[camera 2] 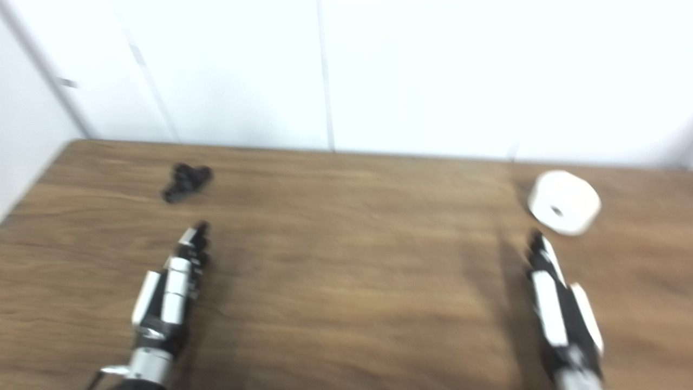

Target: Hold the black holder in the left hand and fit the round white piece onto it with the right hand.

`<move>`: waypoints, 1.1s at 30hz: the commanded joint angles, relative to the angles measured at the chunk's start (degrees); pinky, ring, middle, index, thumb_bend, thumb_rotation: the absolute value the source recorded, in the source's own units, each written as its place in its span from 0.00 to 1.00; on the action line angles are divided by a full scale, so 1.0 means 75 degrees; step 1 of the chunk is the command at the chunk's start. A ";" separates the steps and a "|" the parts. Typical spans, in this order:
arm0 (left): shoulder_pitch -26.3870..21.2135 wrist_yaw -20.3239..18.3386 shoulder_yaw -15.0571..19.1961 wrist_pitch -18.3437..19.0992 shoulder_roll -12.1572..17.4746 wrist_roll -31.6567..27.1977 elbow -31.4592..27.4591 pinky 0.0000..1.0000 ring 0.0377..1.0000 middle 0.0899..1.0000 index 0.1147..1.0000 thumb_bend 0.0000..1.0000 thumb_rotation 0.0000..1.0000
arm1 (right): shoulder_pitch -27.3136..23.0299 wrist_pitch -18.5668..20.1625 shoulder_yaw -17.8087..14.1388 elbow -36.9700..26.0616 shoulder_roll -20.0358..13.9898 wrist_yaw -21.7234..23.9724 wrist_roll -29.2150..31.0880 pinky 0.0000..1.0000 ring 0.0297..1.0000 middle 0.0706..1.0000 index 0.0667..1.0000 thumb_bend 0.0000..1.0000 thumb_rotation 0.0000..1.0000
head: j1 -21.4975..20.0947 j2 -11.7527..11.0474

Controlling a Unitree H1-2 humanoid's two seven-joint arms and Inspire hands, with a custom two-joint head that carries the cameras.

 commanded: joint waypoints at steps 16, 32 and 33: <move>0.0123 0.0392 -0.0462 -0.0440 -0.0176 0.0644 0.0250 1.00 1.00 1.00 0.97 0.54 0.89 | -0.0134 -0.1254 -0.0081 0.0537 -0.0163 0.0133 0.0237 1.00 1.00 0.98 1.00 0.64 1.00 | 0.0238 -0.0412; 0.0165 0.0962 -0.0162 0.0960 0.0027 0.2815 -0.1224 1.00 1.00 0.98 0.93 0.88 0.53 | 0.0012 -0.0979 -0.0027 0.0158 -0.0232 0.0273 0.0161 1.00 1.00 1.00 1.00 0.70 1.00 | 0.0100 -0.0250; 0.0086 0.0906 -0.0072 0.1153 0.0107 0.2852 -0.1357 1.00 1.00 0.99 0.92 0.91 0.51 | 0.0018 -0.0974 -0.0028 0.0153 -0.0228 0.0257 0.0137 1.00 1.00 1.00 1.00 0.70 1.00 | 0.0077 -0.0235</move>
